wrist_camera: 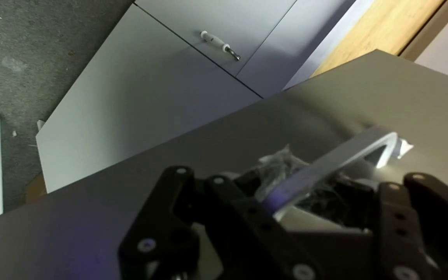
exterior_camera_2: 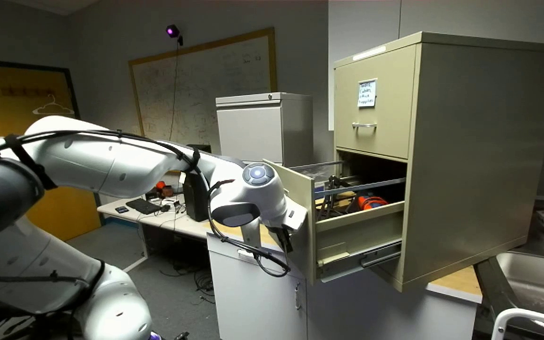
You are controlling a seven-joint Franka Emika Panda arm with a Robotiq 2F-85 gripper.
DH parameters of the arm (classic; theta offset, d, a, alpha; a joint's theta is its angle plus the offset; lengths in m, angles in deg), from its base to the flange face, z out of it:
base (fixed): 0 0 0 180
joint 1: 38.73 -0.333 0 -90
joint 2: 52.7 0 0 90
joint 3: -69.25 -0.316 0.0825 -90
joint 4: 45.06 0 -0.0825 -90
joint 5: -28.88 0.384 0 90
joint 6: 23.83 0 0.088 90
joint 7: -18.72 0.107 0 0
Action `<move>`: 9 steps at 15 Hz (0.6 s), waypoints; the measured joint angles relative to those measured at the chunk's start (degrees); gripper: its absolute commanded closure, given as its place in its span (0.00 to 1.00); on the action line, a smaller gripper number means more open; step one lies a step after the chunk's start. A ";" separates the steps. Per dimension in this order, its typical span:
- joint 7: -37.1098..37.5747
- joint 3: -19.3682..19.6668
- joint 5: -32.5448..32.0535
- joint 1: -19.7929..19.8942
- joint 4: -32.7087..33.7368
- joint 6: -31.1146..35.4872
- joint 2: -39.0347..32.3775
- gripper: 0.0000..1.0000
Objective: Open the bottom drawer of the beige file cabinet
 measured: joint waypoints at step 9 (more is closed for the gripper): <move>-0.03 2.64 -0.23 -0.20 -6.48 2.20 6.30 0.08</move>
